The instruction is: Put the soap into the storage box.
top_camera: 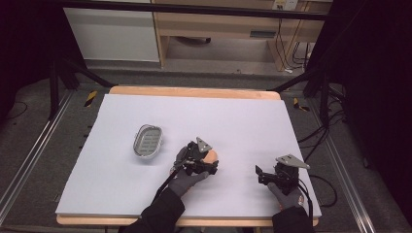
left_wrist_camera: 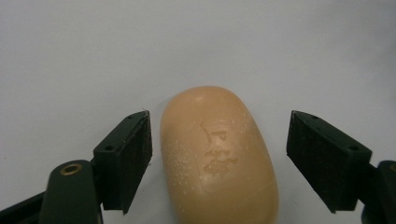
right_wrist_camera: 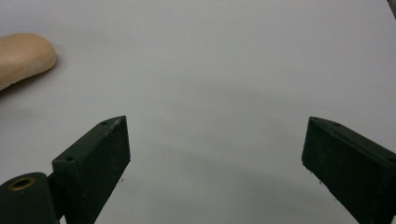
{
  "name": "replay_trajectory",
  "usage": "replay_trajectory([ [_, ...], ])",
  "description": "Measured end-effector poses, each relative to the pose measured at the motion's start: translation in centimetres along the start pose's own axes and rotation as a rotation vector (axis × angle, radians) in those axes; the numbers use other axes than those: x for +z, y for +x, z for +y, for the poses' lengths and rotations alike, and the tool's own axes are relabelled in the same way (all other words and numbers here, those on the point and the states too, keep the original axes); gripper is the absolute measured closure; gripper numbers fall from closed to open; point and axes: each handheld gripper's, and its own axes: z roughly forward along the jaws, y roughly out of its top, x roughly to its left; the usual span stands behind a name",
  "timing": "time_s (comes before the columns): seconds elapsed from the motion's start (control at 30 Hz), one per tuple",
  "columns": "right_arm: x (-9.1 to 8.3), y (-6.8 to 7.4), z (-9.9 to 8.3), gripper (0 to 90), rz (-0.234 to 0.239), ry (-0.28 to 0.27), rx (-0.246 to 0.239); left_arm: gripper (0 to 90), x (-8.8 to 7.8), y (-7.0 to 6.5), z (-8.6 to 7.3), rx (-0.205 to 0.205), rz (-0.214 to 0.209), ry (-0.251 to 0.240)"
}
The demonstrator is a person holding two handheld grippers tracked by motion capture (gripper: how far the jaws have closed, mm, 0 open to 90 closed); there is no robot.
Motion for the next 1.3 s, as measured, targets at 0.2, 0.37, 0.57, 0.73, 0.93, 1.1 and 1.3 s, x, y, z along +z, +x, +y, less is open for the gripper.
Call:
replay_trajectory([
  [0.2,0.0,0.0,0.0,7.9,0.0,0.002,0.0,22.2,0.4,0.0,-0.2,-0.003,-0.001,0.018],
  [0.37,0.0,0.0,0.0,7.9,0.001,0.003,0.0,22.8,0.7,-0.1,-0.3,-0.011,-0.005,0.028],
  [0.57,0.1,0.0,0.0,7.9,0.002,0.003,-0.003,24.8,0.9,0.0,-0.4,-0.012,0.0,0.046],
  [0.73,0.1,0.1,0.0,7.9,0.003,0.005,-0.002,26.0,1.3,0.0,-0.4,-0.022,0.006,0.056],
  [0.93,0.1,0.1,0.0,7.9,0.005,0.004,-0.002,26.1,1.6,0.1,-0.5,-0.034,0.006,0.067],
  [1.1,0.1,0.1,0.0,7.9,0.007,0.006,-0.003,26.6,1.7,0.1,-0.6,-0.034,0.006,0.072],
  [1.3,0.1,0.1,0.0,7.9,0.006,0.007,-0.004,26.9,1.7,0.1,-0.5,-0.039,0.01,0.073],
])
